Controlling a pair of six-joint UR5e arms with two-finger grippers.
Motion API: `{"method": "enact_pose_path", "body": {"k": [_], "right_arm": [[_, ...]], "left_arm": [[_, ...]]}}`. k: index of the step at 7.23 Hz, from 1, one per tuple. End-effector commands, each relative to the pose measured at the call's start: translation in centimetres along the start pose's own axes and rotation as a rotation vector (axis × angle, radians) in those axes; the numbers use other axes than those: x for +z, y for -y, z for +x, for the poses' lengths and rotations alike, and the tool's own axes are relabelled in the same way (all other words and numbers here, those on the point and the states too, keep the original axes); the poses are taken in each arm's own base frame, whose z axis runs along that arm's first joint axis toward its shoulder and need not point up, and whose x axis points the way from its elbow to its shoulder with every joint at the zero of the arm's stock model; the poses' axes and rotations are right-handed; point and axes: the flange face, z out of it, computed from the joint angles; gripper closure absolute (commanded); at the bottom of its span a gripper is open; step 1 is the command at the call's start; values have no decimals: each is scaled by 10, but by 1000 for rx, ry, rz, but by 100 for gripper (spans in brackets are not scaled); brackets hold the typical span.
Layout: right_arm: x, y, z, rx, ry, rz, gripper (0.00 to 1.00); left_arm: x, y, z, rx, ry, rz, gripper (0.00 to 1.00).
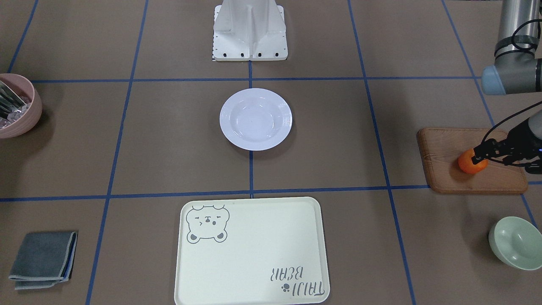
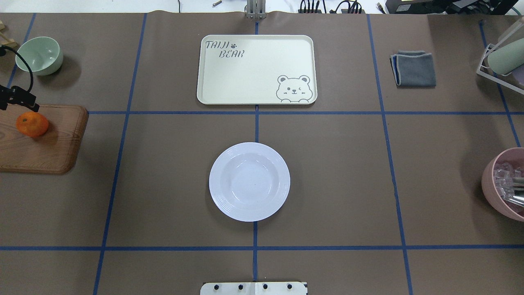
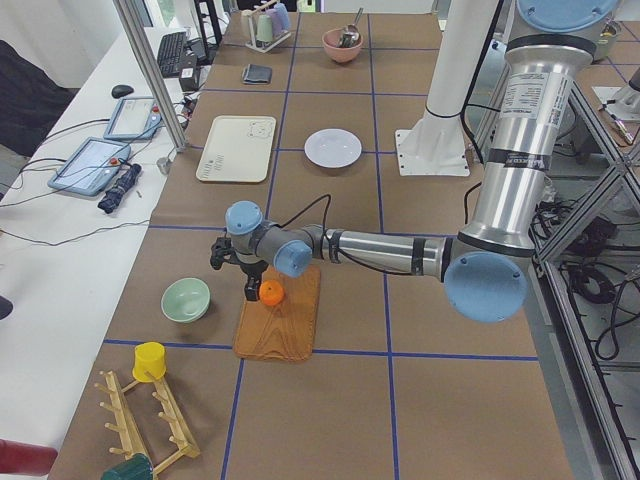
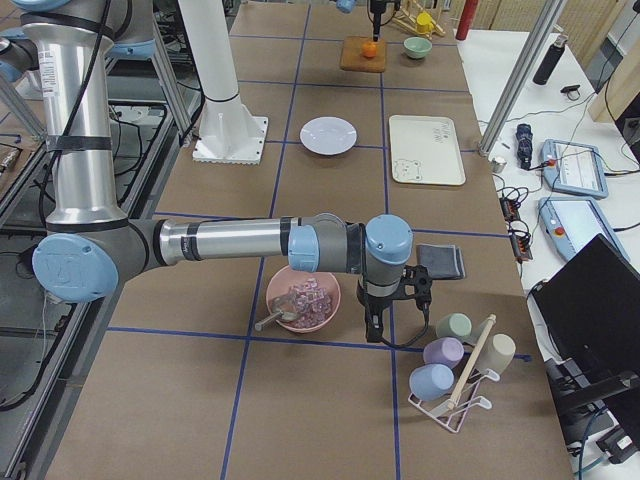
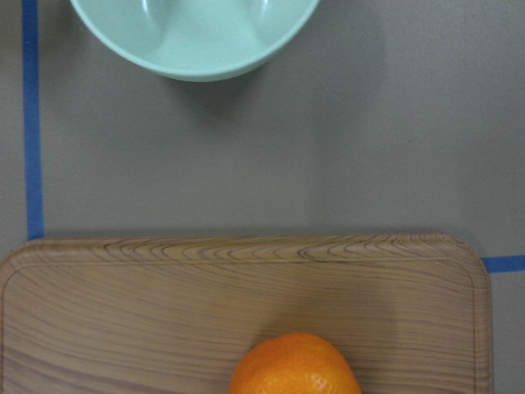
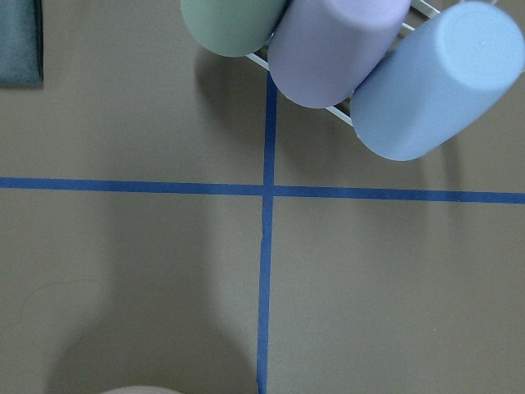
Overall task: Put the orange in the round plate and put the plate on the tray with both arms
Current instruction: 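Lower the left gripper onto the orange on the wooden board and grasp it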
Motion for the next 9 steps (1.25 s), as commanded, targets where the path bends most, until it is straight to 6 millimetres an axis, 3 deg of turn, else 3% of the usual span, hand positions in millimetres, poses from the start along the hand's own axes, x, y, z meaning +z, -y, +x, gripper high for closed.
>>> {"method": "enact_pose_path", "body": {"k": [1, 5, 6, 9], "right_arm": [[2, 1, 1, 2, 0, -4, 0], [5, 1, 1, 2, 2, -11, 0], [6, 1, 1, 2, 0, -13, 0], [6, 1, 0, 1, 2, -12, 0]], "left_arm": [[12, -2, 8, 12, 19, -10, 1], [25, -5, -3, 7, 25, -22, 1], [37, -9, -2, 21, 21, -30, 1], [43, -11, 4, 34, 18, -38, 1]]}}
